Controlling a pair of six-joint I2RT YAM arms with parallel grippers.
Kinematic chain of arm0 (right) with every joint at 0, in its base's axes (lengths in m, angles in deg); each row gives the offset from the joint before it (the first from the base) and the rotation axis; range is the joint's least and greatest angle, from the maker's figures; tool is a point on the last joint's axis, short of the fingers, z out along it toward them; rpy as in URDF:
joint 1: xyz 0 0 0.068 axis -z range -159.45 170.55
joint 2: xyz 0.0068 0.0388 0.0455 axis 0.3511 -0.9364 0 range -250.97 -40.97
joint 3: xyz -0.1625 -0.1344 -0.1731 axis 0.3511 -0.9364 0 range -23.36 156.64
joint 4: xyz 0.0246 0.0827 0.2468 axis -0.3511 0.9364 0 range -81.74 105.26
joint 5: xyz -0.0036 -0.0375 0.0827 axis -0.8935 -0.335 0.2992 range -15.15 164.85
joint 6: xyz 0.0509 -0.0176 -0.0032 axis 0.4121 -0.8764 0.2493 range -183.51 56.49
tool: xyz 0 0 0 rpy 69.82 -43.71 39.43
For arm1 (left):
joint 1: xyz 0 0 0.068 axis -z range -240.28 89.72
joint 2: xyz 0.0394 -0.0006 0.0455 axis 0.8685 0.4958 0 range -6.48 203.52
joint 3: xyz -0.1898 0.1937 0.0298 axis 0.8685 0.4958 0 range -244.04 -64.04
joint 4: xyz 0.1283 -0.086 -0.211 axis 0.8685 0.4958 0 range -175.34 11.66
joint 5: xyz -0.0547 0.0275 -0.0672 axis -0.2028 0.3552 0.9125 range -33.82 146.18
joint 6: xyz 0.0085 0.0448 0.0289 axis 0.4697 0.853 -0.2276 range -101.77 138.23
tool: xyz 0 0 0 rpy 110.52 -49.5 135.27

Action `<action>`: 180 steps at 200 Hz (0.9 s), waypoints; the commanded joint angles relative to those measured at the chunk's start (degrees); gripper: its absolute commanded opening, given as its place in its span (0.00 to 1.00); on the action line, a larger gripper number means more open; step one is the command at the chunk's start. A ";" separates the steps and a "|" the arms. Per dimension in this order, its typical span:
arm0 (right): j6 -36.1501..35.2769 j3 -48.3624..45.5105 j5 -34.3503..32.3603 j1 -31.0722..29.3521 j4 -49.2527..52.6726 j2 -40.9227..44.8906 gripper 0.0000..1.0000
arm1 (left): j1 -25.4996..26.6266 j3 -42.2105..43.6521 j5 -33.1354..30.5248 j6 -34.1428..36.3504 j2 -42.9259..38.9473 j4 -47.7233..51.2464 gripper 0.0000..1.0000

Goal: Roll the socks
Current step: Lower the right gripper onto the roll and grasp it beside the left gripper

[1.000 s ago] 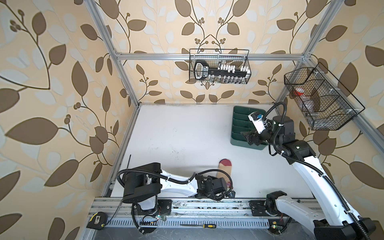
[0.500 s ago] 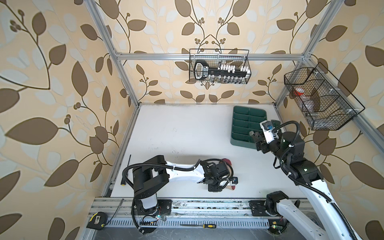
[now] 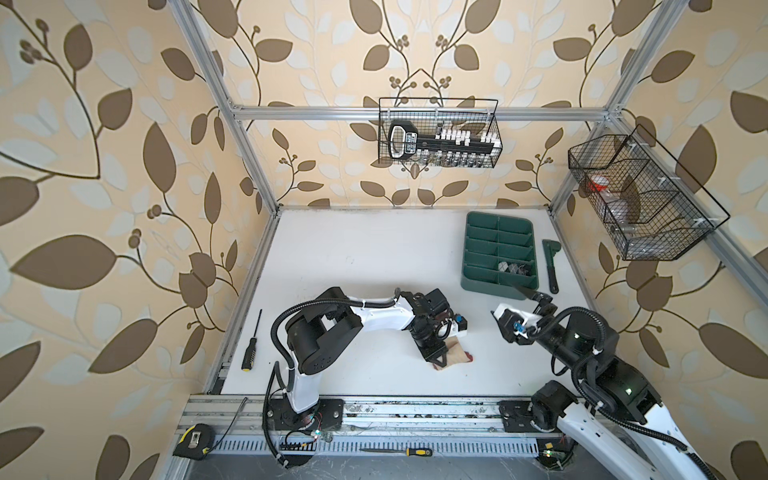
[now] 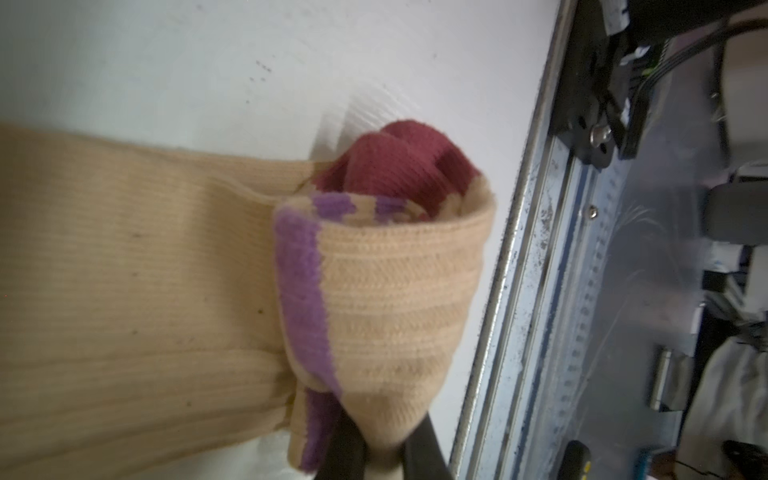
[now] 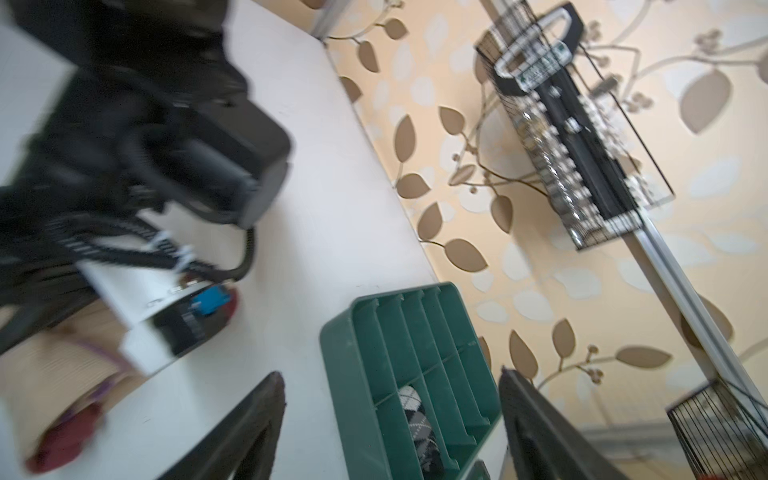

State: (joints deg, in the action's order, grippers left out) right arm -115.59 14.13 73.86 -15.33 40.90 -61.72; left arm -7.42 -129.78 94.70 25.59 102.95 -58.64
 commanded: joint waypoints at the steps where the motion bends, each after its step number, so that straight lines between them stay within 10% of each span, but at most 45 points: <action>1: -9.15 -1.44 -1.82 -7.49 12.47 -0.23 0.78 | -2.42 1.05 0.28 -4.72 3.50 2.61 0.00; 62: -4.26 -7.88 -17.58 -32.97 9.67 -14.19 0.80 | -3.86 1.84 3.05 -7.62 3.90 -0.36 0.00; 180: -1.84 -15.86 -11.27 -20.54 -22.12 -38.96 0.77 | -4.18 2.98 3.40 -7.71 3.07 -2.08 0.00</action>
State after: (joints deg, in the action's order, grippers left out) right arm -117.10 -0.99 59.74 -38.41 25.43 -97.87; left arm -10.89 -128.64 102.68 18.18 104.78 -61.59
